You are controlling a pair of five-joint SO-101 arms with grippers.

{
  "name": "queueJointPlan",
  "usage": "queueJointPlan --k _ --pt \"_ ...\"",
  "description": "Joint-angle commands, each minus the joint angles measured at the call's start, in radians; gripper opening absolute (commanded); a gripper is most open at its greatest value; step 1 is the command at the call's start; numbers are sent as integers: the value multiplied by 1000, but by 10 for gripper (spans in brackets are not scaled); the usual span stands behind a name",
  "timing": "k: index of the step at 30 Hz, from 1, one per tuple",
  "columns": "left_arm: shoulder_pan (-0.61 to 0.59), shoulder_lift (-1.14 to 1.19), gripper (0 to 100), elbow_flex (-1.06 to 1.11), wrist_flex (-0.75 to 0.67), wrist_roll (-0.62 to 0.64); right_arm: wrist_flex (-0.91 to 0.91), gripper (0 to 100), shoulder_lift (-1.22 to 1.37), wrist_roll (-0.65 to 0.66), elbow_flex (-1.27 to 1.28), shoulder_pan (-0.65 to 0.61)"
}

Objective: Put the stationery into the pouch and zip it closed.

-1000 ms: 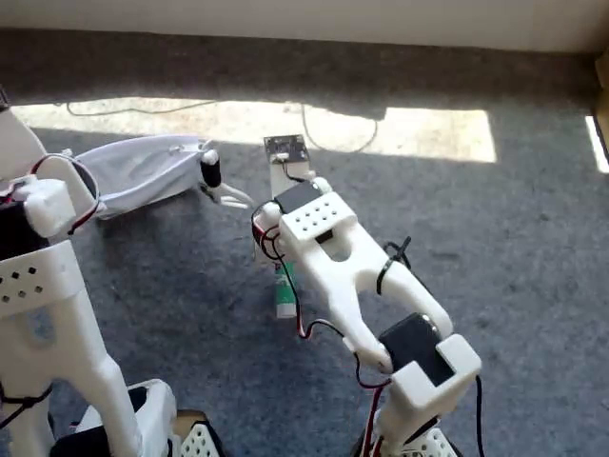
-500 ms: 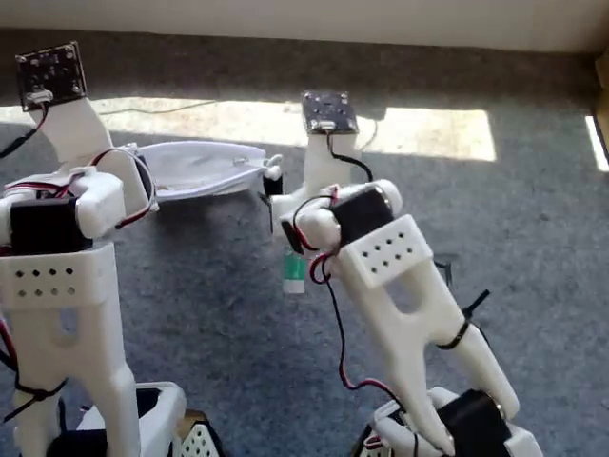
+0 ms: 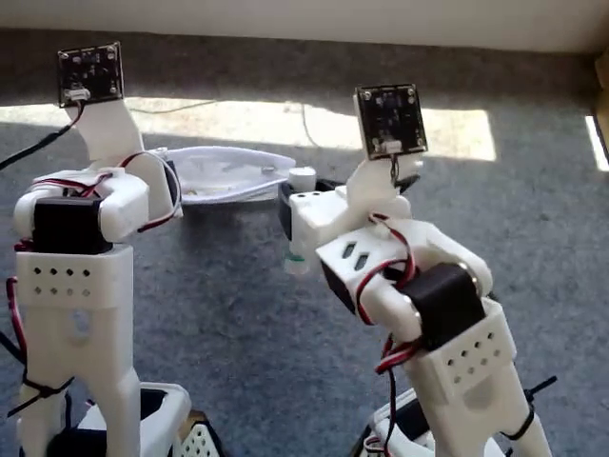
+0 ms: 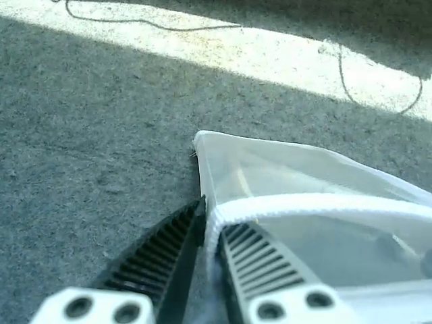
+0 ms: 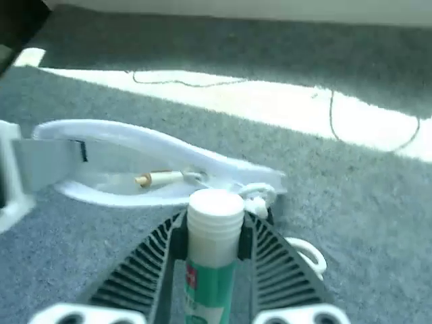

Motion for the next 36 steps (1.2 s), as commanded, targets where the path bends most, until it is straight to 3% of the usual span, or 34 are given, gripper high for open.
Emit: queueJointPlan --k 1,13,18,27,36 --pt "21 -8 7 -70 8 9 -168 30 -85 60 -10 -62" --pt "21 -8 7 -58 8 -14 -496 27 -108 95 67 -168" --pt "18 -8 7 -58 8 -15 -774 27 -108 101 286 -160" --pt "15 -8 7 -56 8 -17 -1323 27 -108 345 654 -160" --pt "15 -8 7 -54 8 -17 -1457 26 -110 367 742 -160"
